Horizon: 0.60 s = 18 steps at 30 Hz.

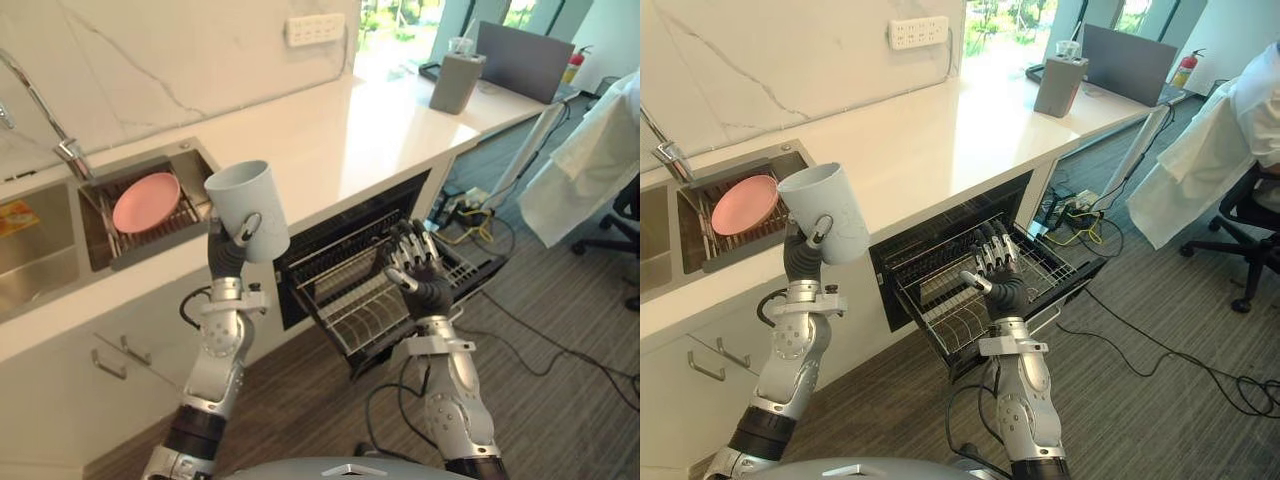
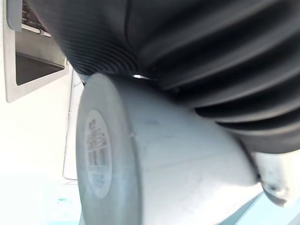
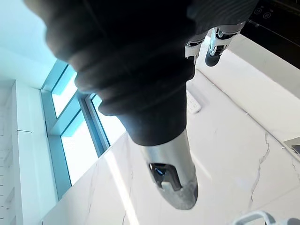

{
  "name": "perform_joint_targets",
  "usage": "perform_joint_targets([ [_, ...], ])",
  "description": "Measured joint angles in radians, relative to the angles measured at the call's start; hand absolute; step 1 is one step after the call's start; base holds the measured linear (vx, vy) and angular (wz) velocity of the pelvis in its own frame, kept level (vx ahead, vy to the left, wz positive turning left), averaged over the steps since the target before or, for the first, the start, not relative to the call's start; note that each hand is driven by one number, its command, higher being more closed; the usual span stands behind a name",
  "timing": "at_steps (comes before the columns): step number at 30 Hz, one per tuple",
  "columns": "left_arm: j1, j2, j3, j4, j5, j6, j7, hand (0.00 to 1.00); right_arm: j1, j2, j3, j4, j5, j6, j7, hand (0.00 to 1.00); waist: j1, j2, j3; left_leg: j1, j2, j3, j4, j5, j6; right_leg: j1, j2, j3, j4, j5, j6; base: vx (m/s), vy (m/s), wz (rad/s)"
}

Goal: Walk over to the sink, pick up the cup, carry it to the dishwasher, place the cup inside the dishwasher, then close the dishwasher door

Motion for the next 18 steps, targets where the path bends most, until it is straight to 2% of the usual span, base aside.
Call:
perform_joint_targets([
  [2, 0.000, 0.000, -0.003, 0.021, -0.002, -0.015, 0.005, 1.00, -0.009, -0.003, 0.009, 0.000, -0.001, 0.002, 0.000, 0.00, 0.003, 0.025, 0.033, -0.029, 0.071, 0.010, 0.184, -0.075, 0.004, 0.018, 0.018, 0.023, 0.024, -0.034, -0.006, 0.00, 0.012, -0.22],
  [4, 0.001, 0.000, -0.006, 0.031, -0.004, -0.015, -0.004, 1.00, -0.009, -0.003, 0.008, 0.000, -0.001, 0.008, -0.002, 0.00, -0.002, 0.029, 0.045, -0.073, 0.111, -0.002, 0.323, -0.085, 0.025, 0.032, 0.018, 0.036, 0.034, -0.043, -0.010, 0.00, 0.033, -0.13],
  [5, 0.003, 0.003, -0.007, 0.035, -0.011, -0.015, -0.027, 1.00, -0.013, 0.002, 0.004, -0.002, -0.001, 0.009, -0.005, 0.00, -0.003, 0.022, 0.055, -0.104, 0.127, -0.034, 0.406, -0.074, 0.046, 0.054, 0.010, 0.054, 0.038, -0.042, -0.020, 0.05, 0.034, -0.14],
  [6, 0.005, 0.000, -0.008, 0.035, -0.017, -0.015, -0.038, 1.00, -0.013, 0.001, 0.003, -0.006, -0.001, 0.010, -0.008, 0.00, -0.003, 0.007, 0.063, -0.109, 0.121, -0.056, 0.407, -0.082, 0.042, 0.055, -0.001, 0.061, 0.041, -0.046, -0.017, 0.06, 0.065, -0.31],
  [8, 0.015, 0.000, -0.028, 0.030, -0.052, -0.015, -0.069, 1.00, -0.021, -0.006, -0.009, -0.047, 0.000, 0.016, -0.015, 0.00, 0.001, 0.013, 0.061, -0.106, 0.067, -0.165, 0.282, -0.092, 0.027, 0.035, -0.034, 0.105, 0.070, -0.062, 0.001, 0.01, 0.132, -0.54],
  [10, 0.049, -0.001, -0.043, 0.000, -0.066, -0.014, -0.088, 1.00, -0.033, -0.021, -0.008, -0.076, -0.001, 0.017, -0.024, 0.00, 0.000, 0.021, 0.056, -0.088, 0.019, -0.281, 0.128, -0.070, -0.005, -0.008, -0.068, 0.168, 0.101, -0.078, 0.029, 0.02, 0.207, -0.87],
  [11, 0.057, -0.002, -0.061, -0.006, -0.078, -0.014, -0.093, 1.00, -0.031, -0.048, -0.009, -0.076, -0.001, 0.019, -0.031, 0.00, -0.001, 0.037, 0.046, -0.081, 0.019, -0.295, 0.067, -0.059, -0.019, -0.019, -0.075, 0.195, 0.102, -0.074, 0.049, 0.03, 0.218, -0.76],
  [12, 0.058, -0.003, -0.068, -0.006, -0.083, -0.013, -0.097, 1.00, -0.031, -0.058, -0.013, -0.074, -0.001, 0.020, -0.032, 0.00, -0.002, 0.045, 0.042, -0.078, 0.016, -0.292, 0.059, -0.023, -0.052, -0.022, -0.080, 0.203, 0.101, -0.070, 0.064, 0.09, 0.350, -0.80],
  [13, 0.063, 0.001, -0.077, -0.005, -0.083, -0.006, -0.101, 1.00, -0.019, -0.064, -0.019, -0.070, -0.001, 0.027, -0.050, 0.00, 0.001, 0.033, 0.034, -0.071, -0.019, -0.269, 0.064, -0.002, -0.044, -0.018, -0.111, 0.213, 0.087, -0.065, 0.076, 0.15, 0.348, -0.59],
  [14, 0.058, 0.008, -0.082, -0.007, -0.083, 0.000, -0.101, 1.00, -0.001, -0.051, -0.026, -0.072, -0.001, 0.027, -0.071, 0.00, -0.006, 0.016, 0.007, -0.076, -0.060, -0.248, 0.060, -0.020, -0.028, -0.027, -0.160, 0.208, 0.074, -0.066, 0.073, 0.13, 0.286, -0.52],
  [15, 0.050, 0.012, -0.082, -0.010, -0.083, 0.001, -0.100, 1.00, 0.001, -0.043, -0.028, -0.071, -0.001, 0.027, -0.074, 0.00, -0.005, 0.005, 0.009, -0.077, -0.078, -0.237, 0.059, -0.027, -0.018, -0.043, -0.182, 0.204, 0.086, -0.071, 0.063, 0.15, 0.248, -0.42],
  [16, 0.041, 0.017, -0.082, -0.023, -0.082, 0.010, -0.093, 1.00, 0.004, -0.029, -0.032, -0.071, 0.000, 0.028, -0.074, 0.00, -0.006, -0.006, 0.009, -0.080, -0.097, -0.209, 0.060, -0.039, 0.001, -0.102, -0.216, 0.182, 0.154, -0.060, -0.011, 0.10, 0.183, -0.45],
  [17, 0.040, 0.020, -0.081, -0.025, -0.080, 0.012, -0.087, 1.00, 0.006, -0.022, -0.033, -0.069, 0.000, 0.033, -0.073, 0.00, -0.001, -0.007, 0.010, -0.083, -0.100, -0.190, 0.060, -0.037, 0.015, -0.134, -0.224, 0.159, 0.197, -0.038, -0.027, 0.15, 0.250, -0.70],
  [18, 0.042, 0.022, -0.070, -0.025, -0.081, 0.032, -0.077, 1.00, 0.007, -0.008, -0.031, -0.068, 0.000, 0.047, -0.072, 0.00, 0.003, 0.000, 0.010, -0.082, -0.093, -0.160, 0.070, -0.034, 0.014, -0.187, -0.227, 0.125, 0.247, 0.012, -0.026, 0.13, 0.164, -0.83],
])
